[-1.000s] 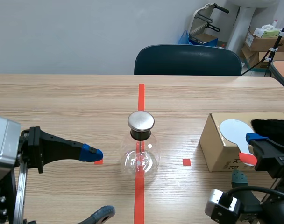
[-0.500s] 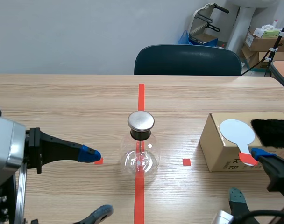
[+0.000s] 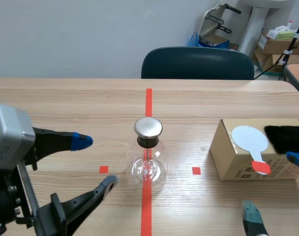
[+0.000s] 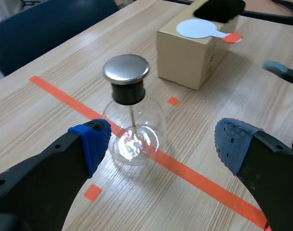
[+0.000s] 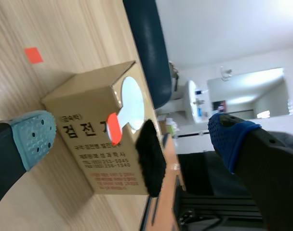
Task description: Do the electroscope experiment
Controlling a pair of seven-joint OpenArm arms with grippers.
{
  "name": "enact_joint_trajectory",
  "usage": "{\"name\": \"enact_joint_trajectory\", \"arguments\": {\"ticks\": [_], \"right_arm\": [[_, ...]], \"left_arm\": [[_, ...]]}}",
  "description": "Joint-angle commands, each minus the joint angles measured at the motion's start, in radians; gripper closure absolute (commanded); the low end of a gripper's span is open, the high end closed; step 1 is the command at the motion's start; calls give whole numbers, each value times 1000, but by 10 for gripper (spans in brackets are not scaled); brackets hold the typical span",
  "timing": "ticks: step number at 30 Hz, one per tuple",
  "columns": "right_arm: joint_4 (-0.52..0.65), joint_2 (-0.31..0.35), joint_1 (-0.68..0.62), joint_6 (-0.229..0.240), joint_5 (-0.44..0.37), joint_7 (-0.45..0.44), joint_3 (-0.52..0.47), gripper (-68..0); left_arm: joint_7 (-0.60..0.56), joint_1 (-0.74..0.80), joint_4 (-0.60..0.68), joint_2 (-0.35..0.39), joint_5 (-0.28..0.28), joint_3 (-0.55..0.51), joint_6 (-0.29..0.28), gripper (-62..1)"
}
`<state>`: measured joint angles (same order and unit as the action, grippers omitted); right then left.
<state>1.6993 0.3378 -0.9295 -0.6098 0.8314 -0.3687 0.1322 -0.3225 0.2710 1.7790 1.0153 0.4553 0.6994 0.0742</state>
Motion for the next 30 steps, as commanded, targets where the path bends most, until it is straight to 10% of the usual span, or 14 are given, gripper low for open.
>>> {"name": "enact_joint_trajectory", "arguments": {"ticks": [1,7,23,30], "right_arm": [[37,36,-11,17,-40,-5,-9,-679],[135,132,-58,172,-258,-19,-19,-679],[259,238,19,967,-829,-40,-308,-679],[258,238,111,1204,-959,-24,-372,-679]], "left_arm": [[-19,41,37,5,11,-43,-5,-471],[-17,210,93,4,13,-254,18,-471],[-17,525,163,-118,57,-662,16,-471],[-52,615,163,-168,49,-724,-2,-471]]}}
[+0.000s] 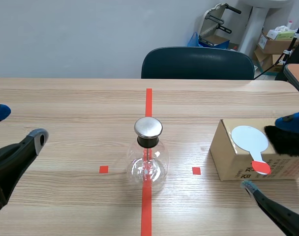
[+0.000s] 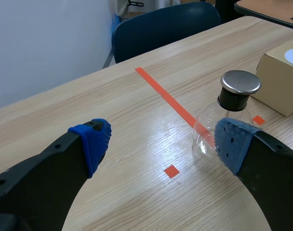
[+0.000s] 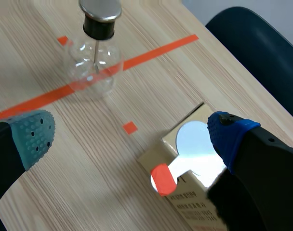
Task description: Do the electroscope experiment
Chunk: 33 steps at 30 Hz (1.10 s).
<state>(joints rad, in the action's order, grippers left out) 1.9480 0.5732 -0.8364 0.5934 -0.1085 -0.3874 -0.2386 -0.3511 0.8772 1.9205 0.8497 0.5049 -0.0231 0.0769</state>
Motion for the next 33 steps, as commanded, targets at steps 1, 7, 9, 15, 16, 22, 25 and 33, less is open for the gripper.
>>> {"name": "enact_joint_trajectory", "arguments": {"ticks": [1,7,9,15,16,22,25,33], "right_arm": [[9,3,34,22,-35,9,-2,-679],[9,6,92,55,-151,139,15,-679],[9,15,94,55,-178,164,16,-679],[9,42,94,63,-252,234,0,-679],[9,42,94,63,-266,237,-8,-679],[9,53,85,101,-304,248,-43,-679],[8,53,85,102,-305,254,-44,-679],[8,47,82,111,-306,277,-43,-679]], "left_arm": [[-44,25,21,-2,-1,-2,-14,-471],[-175,131,43,-2,-36,-2,-19,-471],[-201,159,52,-2,-43,-2,-19,-471],[-247,209,58,-2,-128,-2,-12,-471],[-251,209,58,-2,-137,-2,-12,-471],[-252,208,58,-2,-219,-2,61,-471],[-251,208,58,-2,-248,-2,105,-471],[-235,205,58,-2,-267,-2,123,-471]]}}
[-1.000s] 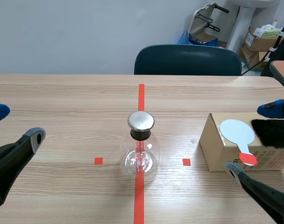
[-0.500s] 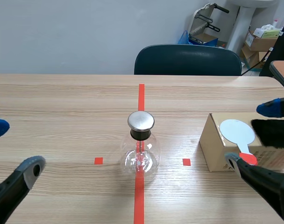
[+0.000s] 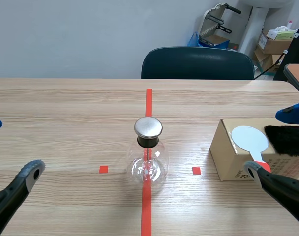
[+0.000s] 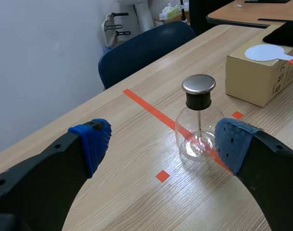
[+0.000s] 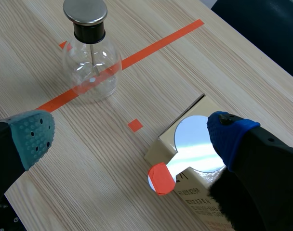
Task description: Do the electroscope experiment
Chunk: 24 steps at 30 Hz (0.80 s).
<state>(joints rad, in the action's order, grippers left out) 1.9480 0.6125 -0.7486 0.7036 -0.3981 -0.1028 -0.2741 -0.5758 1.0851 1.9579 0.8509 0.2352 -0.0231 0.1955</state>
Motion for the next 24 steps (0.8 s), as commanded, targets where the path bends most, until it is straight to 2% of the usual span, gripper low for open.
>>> {"name": "enact_joint_trajectory", "arguments": {"ticks": [1,24], "right_arm": [[8,8,-6,1,-17,-7,-8,-679],[8,8,-5,0,-17,4,-8,-679]], "left_arm": [[-11,-3,21,-3,3,-2,5,-471],[-10,-3,21,-3,7,-2,5,-471]]}}
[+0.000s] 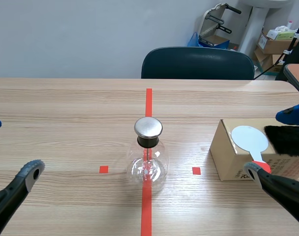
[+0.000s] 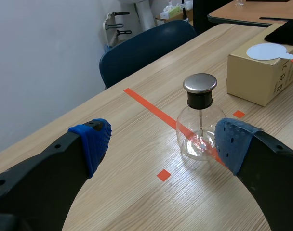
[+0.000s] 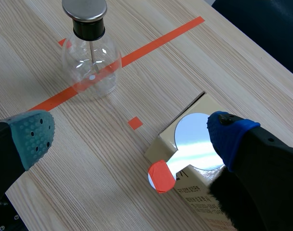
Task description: Do the electroscope experiment
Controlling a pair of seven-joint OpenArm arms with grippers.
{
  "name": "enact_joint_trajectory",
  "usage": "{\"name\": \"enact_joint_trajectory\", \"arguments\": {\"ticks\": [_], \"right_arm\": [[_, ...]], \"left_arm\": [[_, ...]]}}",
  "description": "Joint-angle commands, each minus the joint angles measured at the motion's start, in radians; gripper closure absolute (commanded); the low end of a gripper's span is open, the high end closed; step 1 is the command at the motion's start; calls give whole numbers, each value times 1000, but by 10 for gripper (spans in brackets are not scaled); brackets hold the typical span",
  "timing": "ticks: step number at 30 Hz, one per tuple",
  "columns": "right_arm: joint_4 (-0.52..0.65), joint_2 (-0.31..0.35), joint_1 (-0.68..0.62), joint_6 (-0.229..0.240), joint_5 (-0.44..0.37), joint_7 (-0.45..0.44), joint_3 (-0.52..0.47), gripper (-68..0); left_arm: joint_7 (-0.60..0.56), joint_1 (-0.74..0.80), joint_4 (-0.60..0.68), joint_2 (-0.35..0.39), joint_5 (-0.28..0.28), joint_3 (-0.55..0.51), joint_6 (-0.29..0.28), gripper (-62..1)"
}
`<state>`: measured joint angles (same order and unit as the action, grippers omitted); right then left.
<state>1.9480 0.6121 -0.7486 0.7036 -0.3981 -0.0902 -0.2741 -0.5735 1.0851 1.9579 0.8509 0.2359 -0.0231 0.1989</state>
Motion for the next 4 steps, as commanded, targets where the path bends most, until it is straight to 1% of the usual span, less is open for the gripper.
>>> {"name": "enact_joint_trajectory", "arguments": {"ticks": [1,4], "right_arm": [[8,8,-5,0,-17,-8,-8,-679],[8,8,-5,0,-17,-8,-8,-679]], "left_arm": [[-12,-3,21,-3,6,-2,1,-471],[-10,-3,21,-3,7,-2,1,-471]]}}
